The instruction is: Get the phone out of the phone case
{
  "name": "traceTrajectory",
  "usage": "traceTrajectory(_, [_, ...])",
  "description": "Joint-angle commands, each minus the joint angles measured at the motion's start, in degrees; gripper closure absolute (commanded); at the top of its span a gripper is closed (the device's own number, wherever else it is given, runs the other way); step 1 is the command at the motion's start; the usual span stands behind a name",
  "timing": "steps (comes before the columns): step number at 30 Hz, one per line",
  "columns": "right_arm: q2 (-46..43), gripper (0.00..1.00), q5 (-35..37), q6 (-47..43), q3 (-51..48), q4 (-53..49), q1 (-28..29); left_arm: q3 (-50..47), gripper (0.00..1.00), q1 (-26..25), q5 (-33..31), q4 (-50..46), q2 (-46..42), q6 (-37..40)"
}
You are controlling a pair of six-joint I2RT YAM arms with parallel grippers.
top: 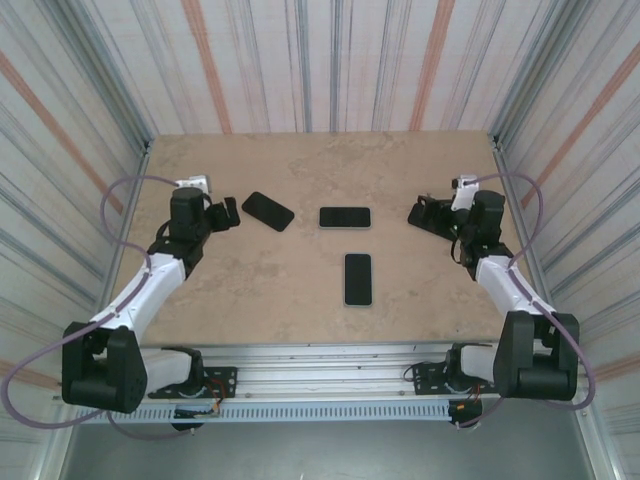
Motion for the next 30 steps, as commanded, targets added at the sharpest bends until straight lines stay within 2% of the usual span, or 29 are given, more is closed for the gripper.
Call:
traceTrajectory(1, [-1.51, 0.01, -5.57, -1.36, 4.93, -13.57, 3.23, 5.54, 0.01, -2.10, -2.55, -12.24, 3.00, -14.85])
traceTrajectory(7, [1.81, 0.01, -7.93, -1.19, 11.16, -21.11, 10.84, 17.16, 0.01, -7.49, -6.12, -20.59, 13.35, -23.44])
traceTrajectory(10, [4.97, 0.01, -7.89, -1.28, 14.86, -23.73, 14.78, 23.54, 0.01, -8.24, -6.59, -26.42, 19.94, -29.14])
traceTrajectory(14, [8.77, 0.01, -5.64, -0.76, 18.50, -23.73, 19.39, 27.86, 0.01, -9.01, -5.89, -25.33, 25.98, -33.09])
traceTrajectory(19, [14.27, 0.01, -4.34, -0.38, 23.22, -23.65, 24.19, 39.19, 0.01, -9.49, -8.32, -36.20, 35.43, -39.37])
traceTrajectory(30, [19.52, 0.01, -6.27, 1.51, 29.14, -23.73, 28.25, 57.92, 0.01, -9.75, -7.53, -49.15, 52.74, -47.78])
